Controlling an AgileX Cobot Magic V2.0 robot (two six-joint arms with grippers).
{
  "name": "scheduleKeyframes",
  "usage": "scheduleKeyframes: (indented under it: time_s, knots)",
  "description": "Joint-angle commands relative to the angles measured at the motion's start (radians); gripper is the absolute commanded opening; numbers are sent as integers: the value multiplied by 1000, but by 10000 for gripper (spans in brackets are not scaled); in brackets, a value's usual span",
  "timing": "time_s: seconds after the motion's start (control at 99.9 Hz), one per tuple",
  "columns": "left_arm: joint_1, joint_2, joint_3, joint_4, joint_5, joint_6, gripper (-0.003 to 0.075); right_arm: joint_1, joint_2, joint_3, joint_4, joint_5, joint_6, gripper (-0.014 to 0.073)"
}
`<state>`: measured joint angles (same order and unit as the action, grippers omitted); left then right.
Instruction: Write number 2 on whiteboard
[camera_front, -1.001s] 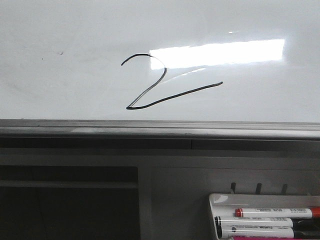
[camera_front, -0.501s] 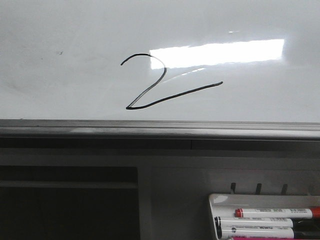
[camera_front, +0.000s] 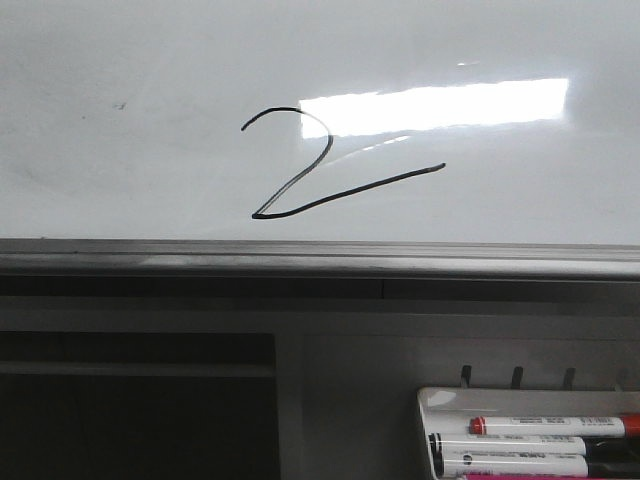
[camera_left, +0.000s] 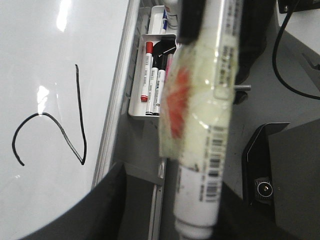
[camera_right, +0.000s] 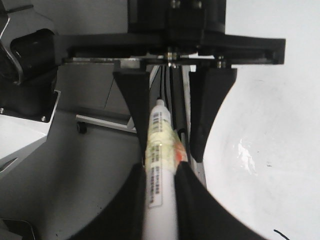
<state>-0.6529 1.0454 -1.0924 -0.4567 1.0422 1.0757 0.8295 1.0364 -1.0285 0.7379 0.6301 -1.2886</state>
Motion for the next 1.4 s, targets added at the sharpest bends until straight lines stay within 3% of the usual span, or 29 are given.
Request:
scheduleKeyframes:
  time_s: [0.0,0.531,0.651,0.831,1.031,1.122,1.292,1.392]
  knots:
    - [-6,-3,-35,-41,-80,-13,279,3,-11,-36,46,-25,-11,-60]
    - [-6,-17,-78,-142,-63,-13,270,3,18,-36,46,12,-7,-60]
    - [-6,-18,-78,-135,-60,-21,195,3,18,-36,46,12,-7,-60]
    - [-6,-18,-78,-135,-56,-33,-22,3,18,-36,46,34,-7,-60]
    - [-6,-18,-78,-135,-56,-48,-20,3,18,-36,46,40,21,-55]
    - [-6,-18,-78,-135,-73,-116,-20,1,18,-36,46,33,49,43]
    - [-6,-26,-47,-133,-167,-191,-20,-86,7,-36,44,0,154,464]
    - [13,-42,15,-133,-298,-247,-20,-182,-30,-36,44,-1,189,545]
